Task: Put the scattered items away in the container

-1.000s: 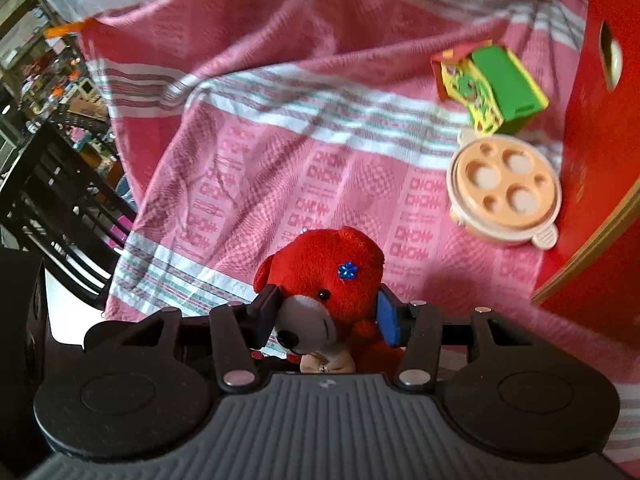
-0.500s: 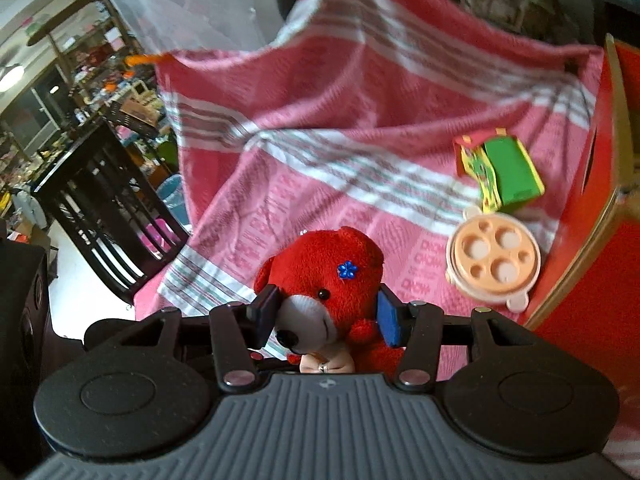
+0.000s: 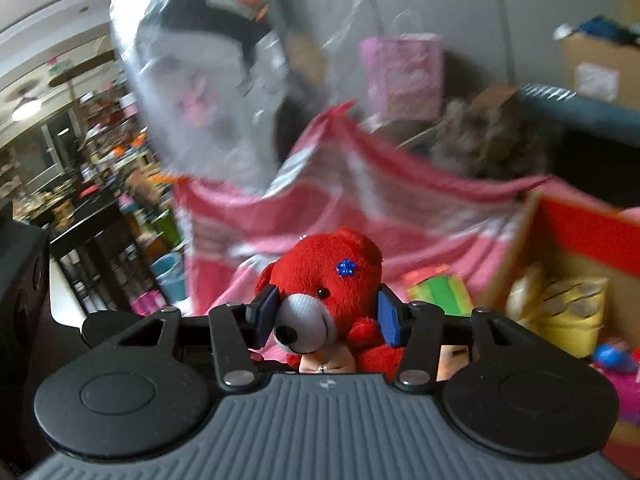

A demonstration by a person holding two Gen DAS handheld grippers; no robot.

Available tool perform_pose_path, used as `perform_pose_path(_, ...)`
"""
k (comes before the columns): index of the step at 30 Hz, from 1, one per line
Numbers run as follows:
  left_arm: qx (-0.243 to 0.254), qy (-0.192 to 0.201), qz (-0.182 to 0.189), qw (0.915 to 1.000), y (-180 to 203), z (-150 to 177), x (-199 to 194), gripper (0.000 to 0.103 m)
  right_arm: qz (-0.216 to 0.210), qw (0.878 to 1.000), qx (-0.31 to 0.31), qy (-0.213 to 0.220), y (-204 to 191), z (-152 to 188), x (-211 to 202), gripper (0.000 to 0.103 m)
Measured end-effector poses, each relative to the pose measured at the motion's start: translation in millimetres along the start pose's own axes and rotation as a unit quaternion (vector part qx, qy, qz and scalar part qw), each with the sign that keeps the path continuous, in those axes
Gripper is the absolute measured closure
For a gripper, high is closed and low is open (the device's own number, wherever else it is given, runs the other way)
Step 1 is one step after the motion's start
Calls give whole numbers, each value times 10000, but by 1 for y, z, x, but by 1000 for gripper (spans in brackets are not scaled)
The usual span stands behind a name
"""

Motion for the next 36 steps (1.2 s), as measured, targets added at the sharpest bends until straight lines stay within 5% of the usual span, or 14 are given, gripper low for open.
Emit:
perform_pose_path(6, 612, 308, 628, 9957, 80, -45, -23, 72, 870, 9953, 165, 394, 70, -23, -58, 45)
perform_pose_path(17, 1009, 321, 1453, 9837, 176, -105, 67, 68, 2057, 9765, 554, 326, 179, -25, -116, 44)
perform_pose_path(20, 1034, 321, 1438, 9837, 188, -106, 70, 42, 2275, 9719, 533, 289, 198, -22, -120, 33)
perform_pose_path(22, 1049, 342, 1182, 9868, 185, -108, 83, 7, 2523, 9659, 498, 306, 210, -22, -120, 11)
perform_pose_path(23, 1063, 391, 1007, 9884, 183, -107, 81, 2, 2609, 9636, 454, 370, 214, -23, -121, 10)
perform_pose_path(25, 1120, 434, 725, 9901, 174, -107, 89, 0, 2589, 9641, 458, 363, 219, -19, -121, 10)
perform_pose_path(36, 1063, -161, 506, 9929, 135, -93, 125, 0, 2432, 9673, 706, -134, 235, 0, -99, 9)
Point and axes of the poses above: each gripper's, at about its wrist camera, not at the fingertips, and x roughly the way its jaws point, y to its right, z to its underside, the point moved 8 cm from there along x, roughly the way its jaws point, and after that the axes turned 11 degrees about -z, right-handed, at the moved point
